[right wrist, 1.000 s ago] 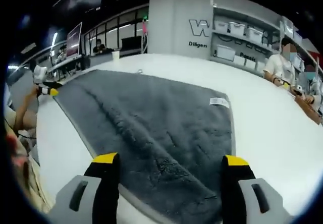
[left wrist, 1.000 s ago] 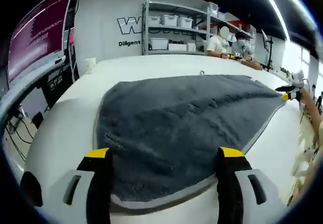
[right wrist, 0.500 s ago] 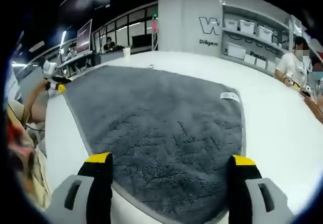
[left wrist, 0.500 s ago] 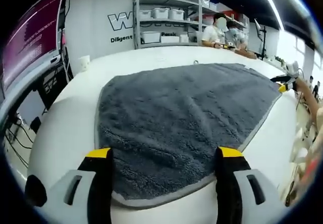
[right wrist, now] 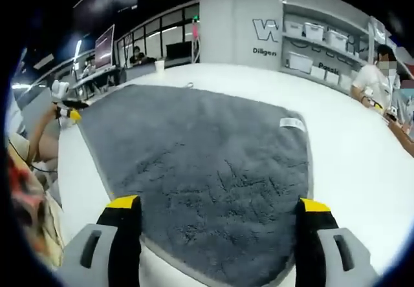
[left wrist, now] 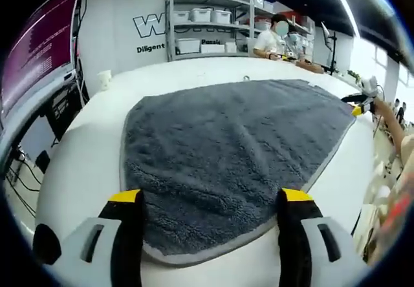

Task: Open the folded towel by lifting each exposed corner and separating the folded layers until the towel lies flat within the target outline without major curled edges

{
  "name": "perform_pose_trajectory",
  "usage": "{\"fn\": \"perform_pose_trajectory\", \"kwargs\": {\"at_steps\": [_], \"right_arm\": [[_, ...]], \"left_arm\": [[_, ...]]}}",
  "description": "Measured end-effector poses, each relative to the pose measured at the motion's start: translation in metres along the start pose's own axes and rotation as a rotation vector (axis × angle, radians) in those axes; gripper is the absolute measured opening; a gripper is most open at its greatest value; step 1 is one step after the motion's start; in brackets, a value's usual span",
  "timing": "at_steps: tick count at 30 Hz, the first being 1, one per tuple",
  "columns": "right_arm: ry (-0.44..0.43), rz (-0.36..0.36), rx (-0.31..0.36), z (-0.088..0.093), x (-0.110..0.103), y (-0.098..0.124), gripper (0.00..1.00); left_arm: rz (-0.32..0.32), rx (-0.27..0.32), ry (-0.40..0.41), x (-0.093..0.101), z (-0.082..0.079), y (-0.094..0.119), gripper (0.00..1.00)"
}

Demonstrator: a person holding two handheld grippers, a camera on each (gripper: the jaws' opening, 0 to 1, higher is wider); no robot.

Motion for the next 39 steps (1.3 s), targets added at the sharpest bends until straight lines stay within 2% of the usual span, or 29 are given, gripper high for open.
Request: {"fn": "perform_pose_trajectory", "kwargs": {"at_steps": [4, 8, 11, 16, 19, 20, 27, 34, 35, 36, 39], "right_arm": [[-0.013, 0.021, 0.056, -0.026, -0.014, -0.001, 0.99], [-0.014, -0.009, 0.079, -0.043, -0.044, -0.015, 0.99], [-0.002, -0.035, 0.077, -0.047, -0.062, -0.026, 1.0], [0.069, -0.066, 0.012, -0.04, -0.083, -0.046, 1.0], [0.101, -0.063, -0.04, -0.03, -0.086, -0.053, 1.0], [0.089, -0.073, -0.025, -0.032, -0.087, -0.053, 1.0], [0.128, -0.105, -0.027, -0.026, -0.085, -0.05, 1.0], [0.14, -0.13, -0.049, -0.028, -0.083, -0.046, 1.0], [0.137, -0.135, -0.046, -0.029, -0.082, -0.045, 1.0], [0.121, -0.137, -0.022, -0.035, -0.079, -0.043, 1.0], [0.087, -0.111, 0.035, -0.049, -0.063, -0.038, 1.0]], "left_arm": [[0.022, 0.101, 0.054, 0.016, -0.026, 0.001, 0.91], [0.031, 0.084, 0.049, 0.035, -0.032, -0.017, 0.95], [0.032, 0.053, 0.036, 0.043, -0.029, -0.029, 0.97], [0.028, 0.025, 0.016, 0.048, -0.023, -0.039, 0.97], [-0.007, -0.014, -0.035, 0.044, -0.015, -0.042, 0.96], [-0.018, -0.027, -0.067, 0.042, -0.012, -0.042, 0.95], [0.011, -0.024, -0.088, 0.043, -0.011, -0.04, 0.95], [0.039, -0.062, -0.11, 0.044, -0.012, -0.036, 0.95], [0.043, -0.054, -0.11, 0.044, -0.014, -0.036, 0.96], [0.051, -0.011, -0.101, 0.044, -0.023, -0.034, 0.95], [0.063, 0.04, -0.083, 0.037, -0.038, -0.031, 0.97]]}}
Point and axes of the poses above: the point that each gripper's makers call its tool centre point, and the gripper's own axes: y roughly backward along the fingers, x roughly to its right, z roughly out of its underside, the point moved 1 cm from there along y, roughly backward along the fingers, and after that the axes turned 12 degrees about -x, right-handed, at the moved point
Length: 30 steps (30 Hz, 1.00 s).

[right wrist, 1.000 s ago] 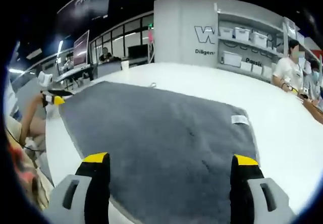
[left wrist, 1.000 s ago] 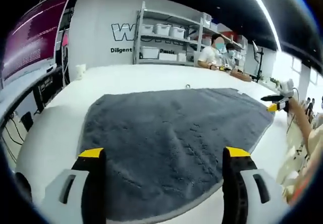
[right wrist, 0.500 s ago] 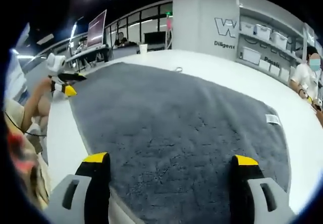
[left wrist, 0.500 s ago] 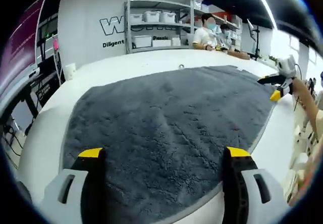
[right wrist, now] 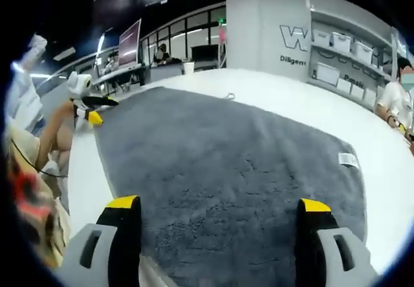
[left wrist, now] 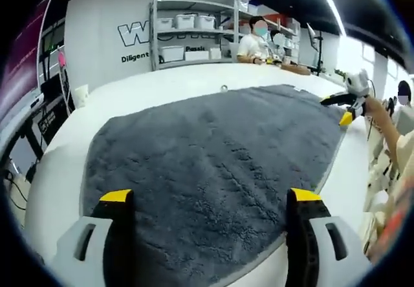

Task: Open the folded towel by lifting each exposed corner and separating the folded layers until the towel lies flat within the target outline without major curled edges

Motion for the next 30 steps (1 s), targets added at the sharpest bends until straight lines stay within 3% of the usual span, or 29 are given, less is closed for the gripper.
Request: {"fn": "perform_pose_trajectory", "kwargs": {"at_steps": [4, 8, 9, 15, 19, 23, 28, 30], "right_arm": [[-0.014, 0.014, 0.002, 0.0, 0.011, 0.001, 1.0], [-0.028, 0.024, 0.0, 0.003, 0.023, 0.002, 1.0], [-0.036, 0.037, 0.018, -0.002, 0.033, 0.003, 1.0], [-0.016, 0.07, 0.065, -0.026, 0.064, 0.003, 1.0], [0.011, 0.08, 0.073, -0.04, 0.088, -0.003, 1.0], [0.028, 0.075, 0.062, -0.046, 0.101, -0.014, 1.0], [0.049, 0.076, 0.054, -0.059, 0.118, -0.033, 1.0], [0.053, 0.086, 0.032, -0.06, 0.126, -0.043, 1.0]], "left_arm": [[0.008, 0.025, 0.013, -0.011, -0.011, 0.002, 0.98], [0.017, 0.092, 0.035, -0.026, -0.029, 0.005, 0.99], [0.023, 0.131, 0.044, -0.036, -0.041, 0.004, 0.99], [0.043, 0.233, 0.072, -0.069, -0.077, -0.007, 1.0], [0.057, 0.268, 0.109, -0.092, -0.092, -0.023, 1.0], [0.019, 0.269, 0.081, -0.109, -0.101, -0.043, 1.0], [0.001, 0.219, 0.054, -0.119, -0.101, -0.074, 1.0], [0.0, 0.172, 0.047, -0.12, -0.096, -0.084, 1.0]]}}
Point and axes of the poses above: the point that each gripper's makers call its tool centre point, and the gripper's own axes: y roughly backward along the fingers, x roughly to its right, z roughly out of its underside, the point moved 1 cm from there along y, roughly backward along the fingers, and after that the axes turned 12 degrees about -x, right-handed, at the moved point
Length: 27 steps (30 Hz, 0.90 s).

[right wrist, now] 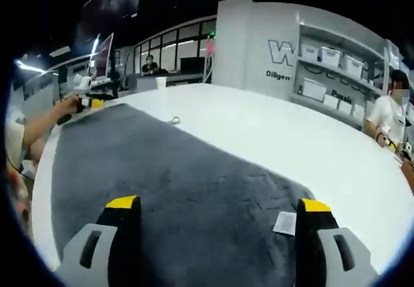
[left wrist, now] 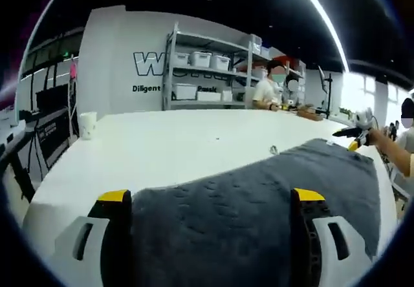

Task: Open the folded towel by lifting each exposed corner and separating the folded layers until the towel lies flat within the target outline without major curled edges

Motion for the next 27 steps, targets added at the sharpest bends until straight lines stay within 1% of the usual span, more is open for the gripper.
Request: {"fn": "perform_pose_trajectory", "kwargs": {"at_steps": [2, 3, 5, 6, 7, 9, 10, 12, 17, 19, 23, 27], "right_arm": [[0.011, 0.003, -0.026, 0.002, 0.005, -0.011, 1.0], [0.014, 0.002, -0.042, 0.004, 0.007, -0.016, 1.0], [0.019, -0.005, -0.084, 0.012, 0.009, -0.027, 1.0], [0.015, -0.009, -0.094, 0.014, 0.01, -0.031, 1.0], [-0.024, -0.046, -0.063, 0.011, 0.007, -0.033, 1.0], [-0.033, -0.047, -0.069, 0.015, 0.01, -0.035, 1.0], [-0.047, -0.059, -0.062, 0.015, 0.01, -0.035, 1.0], [-0.052, -0.057, -0.047, 0.014, 0.014, -0.036, 1.0], [-0.064, -0.046, -0.046, 0.012, 0.019, -0.039, 1.0], [-0.064, -0.046, -0.041, 0.011, 0.02, -0.04, 1.0], [-0.063, -0.046, -0.029, 0.012, 0.02, -0.038, 1.0], [-0.064, -0.048, -0.029, 0.014, 0.021, -0.036, 1.0]], "left_arm": [[-0.008, -0.041, 0.007, -0.004, 0.007, -0.008, 1.0], [-0.008, -0.049, 0.01, -0.005, 0.01, -0.011, 1.0], [-0.006, -0.069, 0.02, -0.007, 0.017, -0.016, 1.0], [-0.01, -0.089, 0.024, -0.008, 0.022, -0.018, 1.0], [-0.016, -0.107, 0.02, -0.01, 0.026, -0.02, 1.0], [-0.032, -0.103, -0.015, -0.012, 0.027, -0.02, 1.0], [-0.036, -0.109, -0.022, -0.013, 0.028, -0.021, 0.99], [-0.051, -0.13, -0.048, -0.014, 0.03, -0.022, 0.99], [-0.051, -0.155, -0.05, -0.017, 0.028, -0.025, 1.0], [-0.053, -0.156, -0.049, -0.02, 0.028, -0.026, 1.0], [-0.065, -0.128, -0.041, -0.025, 0.026, -0.027, 1.0], [-0.069, -0.115, -0.038, -0.026, 0.025, -0.028, 1.0]]}}
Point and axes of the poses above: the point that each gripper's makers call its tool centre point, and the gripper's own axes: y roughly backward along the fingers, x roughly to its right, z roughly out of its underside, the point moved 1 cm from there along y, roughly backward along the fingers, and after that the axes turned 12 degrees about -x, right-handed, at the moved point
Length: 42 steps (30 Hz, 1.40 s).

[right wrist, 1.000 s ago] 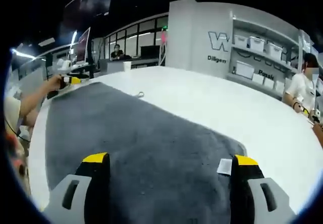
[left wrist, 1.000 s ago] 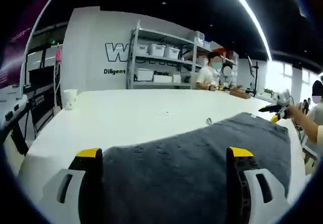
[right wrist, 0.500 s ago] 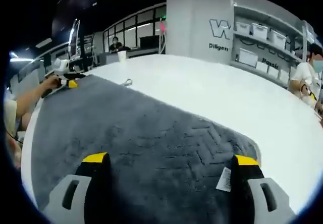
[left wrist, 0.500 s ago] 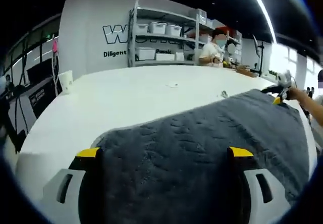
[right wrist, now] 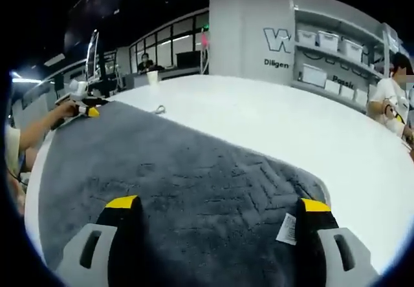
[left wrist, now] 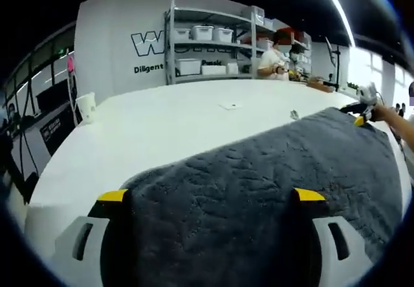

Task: Open the folded towel by lifting each exposed corner and separating the folded layers until the towel lies flat within the target outline without major curled edges

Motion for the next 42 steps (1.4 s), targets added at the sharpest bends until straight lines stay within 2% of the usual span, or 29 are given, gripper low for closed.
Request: {"fn": "perform_pose_trajectory", "kwargs": {"at_steps": [4, 6, 9, 12, 14, 18, 22, 25, 27, 29, 30, 33, 34, 36, 38, 42], "right_arm": [[-0.011, 0.01, 0.001, 0.0, 0.0, 0.009, 1.0], [-0.035, 0.008, 0.048, -0.005, -0.002, 0.022, 1.0], [-0.039, 0.009, 0.059, 0.001, -0.011, 0.045, 1.0], [-0.013, 0.061, 0.042, 0.021, -0.023, 0.073, 1.0], [-0.01, 0.086, 0.068, 0.032, -0.03, 0.089, 1.0], [-0.023, 0.107, 0.1, 0.053, -0.048, 0.116, 1.0], [-0.012, 0.121, 0.108, 0.066, -0.07, 0.136, 1.0], [-0.008, 0.152, 0.08, 0.079, -0.079, 0.141, 1.0], [-0.075, 0.138, 0.063, 0.089, -0.087, 0.141, 1.0], [-0.104, 0.115, 0.094, 0.091, -0.097, 0.14, 1.0], [-0.114, 0.117, 0.102, 0.094, -0.099, 0.14, 1.0], [-0.142, 0.135, 0.103, 0.104, -0.104, 0.135, 1.0], [-0.144, 0.138, 0.105, 0.105, -0.104, 0.135, 1.0], [-0.154, 0.139, 0.099, 0.111, -0.107, 0.133, 1.0], [-0.162, 0.132, 0.088, 0.117, -0.109, 0.131, 1.0], [-0.148, 0.145, 0.08, 0.123, -0.112, 0.13, 0.99]], "left_arm": [[-0.004, -0.013, 0.01, 0.003, -0.001, 0.003, 1.0], [0.008, -0.023, 0.016, 0.008, 0.0, 0.01, 1.0], [0.037, 0.011, 0.023, 0.019, -0.003, 0.029, 1.0], [0.032, 0.044, 0.01, 0.033, 0.001, 0.056, 1.0], [0.012, 0.093, -0.004, 0.044, 0.002, 0.074, 1.0], [0.036, 0.091, -0.029, 0.073, 0.022, 0.105, 1.0], [0.049, 0.11, -0.018, 0.09, 0.037, 0.139, 1.0], [0.039, 0.118, 0.006, 0.096, 0.052, 0.16, 1.0], [0.02, 0.142, 0.055, 0.098, 0.062, 0.171, 1.0], [0.027, 0.174, 0.079, 0.105, 0.069, 0.178, 1.0], [0.026, 0.166, 0.083, 0.107, 0.075, 0.179, 1.0], [-0.008, 0.092, 0.055, 0.111, 0.098, 0.178, 1.0], [-0.014, 0.089, 0.055, 0.111, 0.102, 0.178, 1.0], [-0.009, 0.089, 0.058, 0.112, 0.106, 0.178, 0.99], [0.031, 0.088, 0.086, 0.118, 0.113, 0.178, 0.98], [0.042, 0.044, 0.096, 0.12, 0.13, 0.174, 0.98]]}}
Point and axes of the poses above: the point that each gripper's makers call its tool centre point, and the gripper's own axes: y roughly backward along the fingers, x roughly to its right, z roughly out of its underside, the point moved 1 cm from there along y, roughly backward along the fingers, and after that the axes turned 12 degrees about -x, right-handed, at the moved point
